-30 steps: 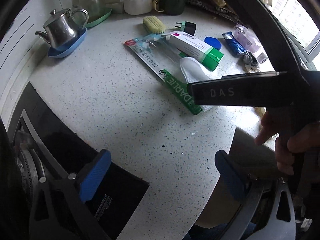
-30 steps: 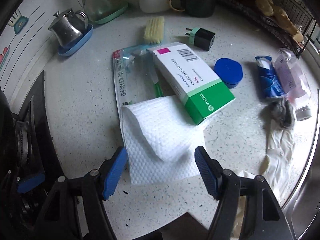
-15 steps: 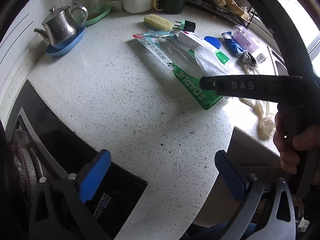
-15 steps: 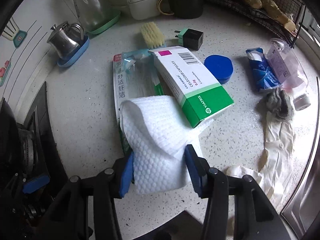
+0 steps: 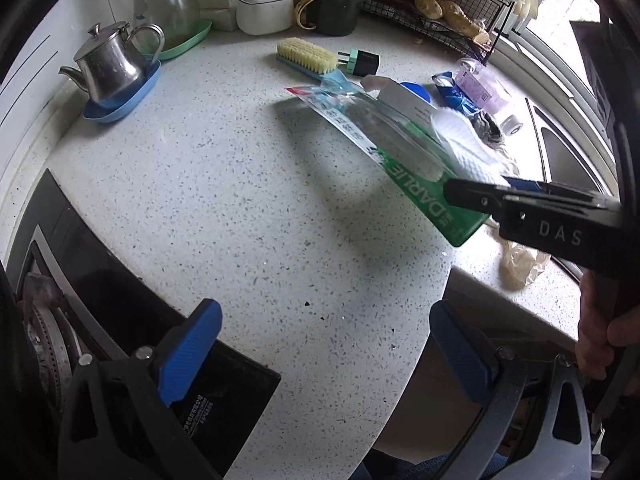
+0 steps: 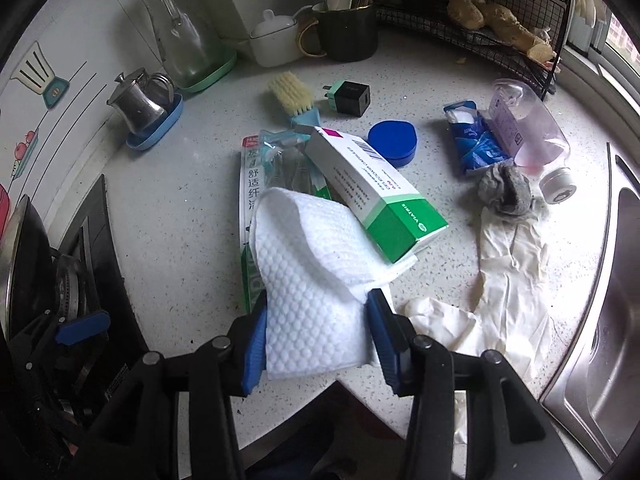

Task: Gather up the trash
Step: 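Lower the right gripper onto the white wipe and close on it, then lift the white wipe with the right gripper while the left gripper approaches the medicine box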

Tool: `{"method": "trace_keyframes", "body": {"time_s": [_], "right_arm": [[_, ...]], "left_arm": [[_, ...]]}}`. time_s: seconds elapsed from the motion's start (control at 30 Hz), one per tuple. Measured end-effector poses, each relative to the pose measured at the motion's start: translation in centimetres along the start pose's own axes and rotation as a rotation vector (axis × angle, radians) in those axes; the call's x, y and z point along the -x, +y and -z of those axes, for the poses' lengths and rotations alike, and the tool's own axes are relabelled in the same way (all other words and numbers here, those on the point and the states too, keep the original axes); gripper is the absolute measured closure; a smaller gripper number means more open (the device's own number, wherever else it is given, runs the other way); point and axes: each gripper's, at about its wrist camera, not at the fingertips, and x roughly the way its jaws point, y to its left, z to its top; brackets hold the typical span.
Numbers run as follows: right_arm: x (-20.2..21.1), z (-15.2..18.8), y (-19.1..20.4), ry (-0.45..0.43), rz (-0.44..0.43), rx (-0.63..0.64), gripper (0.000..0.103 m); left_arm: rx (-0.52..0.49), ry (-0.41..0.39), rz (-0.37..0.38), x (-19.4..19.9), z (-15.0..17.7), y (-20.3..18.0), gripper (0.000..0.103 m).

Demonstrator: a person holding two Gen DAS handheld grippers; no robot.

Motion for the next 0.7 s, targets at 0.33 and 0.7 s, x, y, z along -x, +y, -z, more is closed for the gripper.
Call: {"method": "trace_keyframes", "body": {"time_s": [0.33, 0.7], "right_arm": [[-4.2, 0.4, -0.5, 0.117, -0.052, -0.096, 0.056], [-4.6, -2.1, 0.8, 0.113, -0.038, -0.103, 0.086]], "left_arm": [[-0.026, 0.027, 0.005, -1.0, 0.0, 0.2, 0.0], [-0.017, 0.048, 0.016, -1.6, -0.2, 0.4, 0.0]]}}
